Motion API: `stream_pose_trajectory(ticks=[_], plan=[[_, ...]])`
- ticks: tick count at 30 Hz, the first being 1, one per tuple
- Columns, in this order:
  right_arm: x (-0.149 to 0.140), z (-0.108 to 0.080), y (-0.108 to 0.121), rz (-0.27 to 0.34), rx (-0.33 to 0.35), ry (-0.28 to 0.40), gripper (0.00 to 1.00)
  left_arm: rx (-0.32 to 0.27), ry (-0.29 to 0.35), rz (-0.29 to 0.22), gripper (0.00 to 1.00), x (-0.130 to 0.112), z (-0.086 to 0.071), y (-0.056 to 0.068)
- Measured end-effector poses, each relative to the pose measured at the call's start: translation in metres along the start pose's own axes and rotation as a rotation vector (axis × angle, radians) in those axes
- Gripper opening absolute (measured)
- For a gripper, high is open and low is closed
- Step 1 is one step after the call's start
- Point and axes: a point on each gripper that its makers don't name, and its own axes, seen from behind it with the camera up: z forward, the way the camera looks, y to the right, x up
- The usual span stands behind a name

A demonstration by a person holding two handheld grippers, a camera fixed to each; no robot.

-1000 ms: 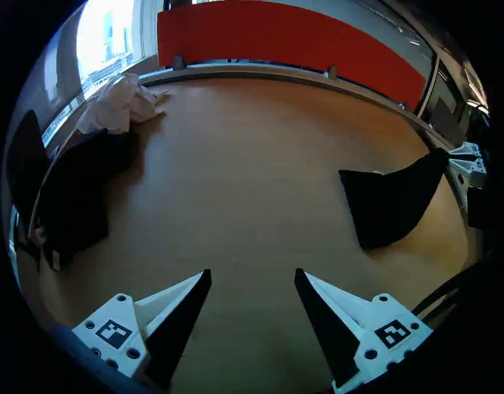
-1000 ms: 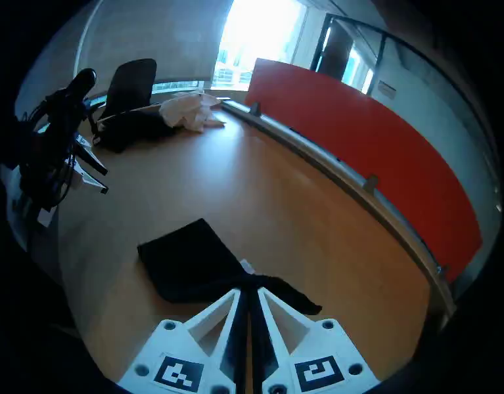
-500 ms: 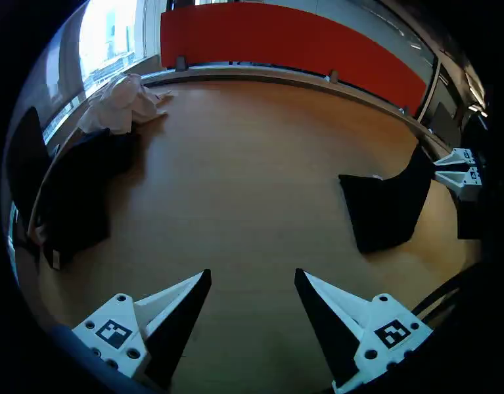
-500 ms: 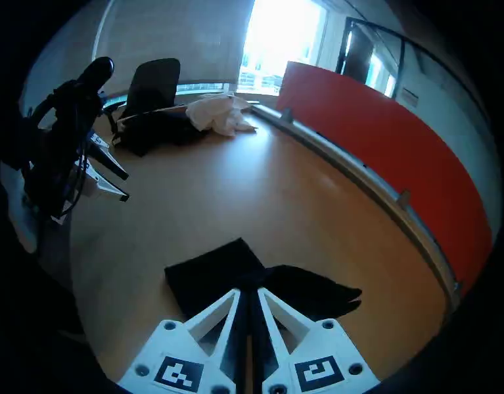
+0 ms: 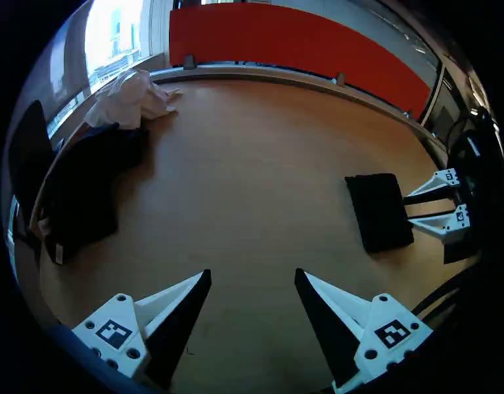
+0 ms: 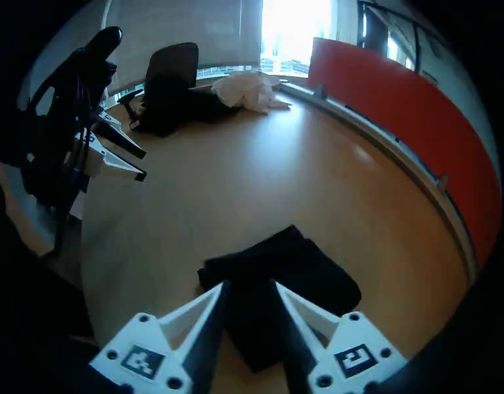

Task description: Fold towel

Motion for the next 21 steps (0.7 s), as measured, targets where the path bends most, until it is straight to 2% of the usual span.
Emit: stream_pose_trajectory(ticks=[1,3,8,21], plan=[[-0.001,0.0,0.0,0.006,0.0,-0.002,0.69,0.001,0.0,-0.001,0.94,0.0,0.0,-0.001],[-0.004,-0.001,0.0,0.02,-0.001,-0.006,0.72,0.003,-0.001,-0.002,0.94,-0.001,0.0,-0.003],[-0.01,-0.007,0.006,0.054,-0.013,-0.011,0.73,0.003,-0.005,0.001,0.94,-0.002,0.0,-0.004],[-0.034,-0.017,0.013,0.086,-0.04,-0.039,0.73,0.002,-0.005,0.013,0.94,0.0,0.001,-0.003]])
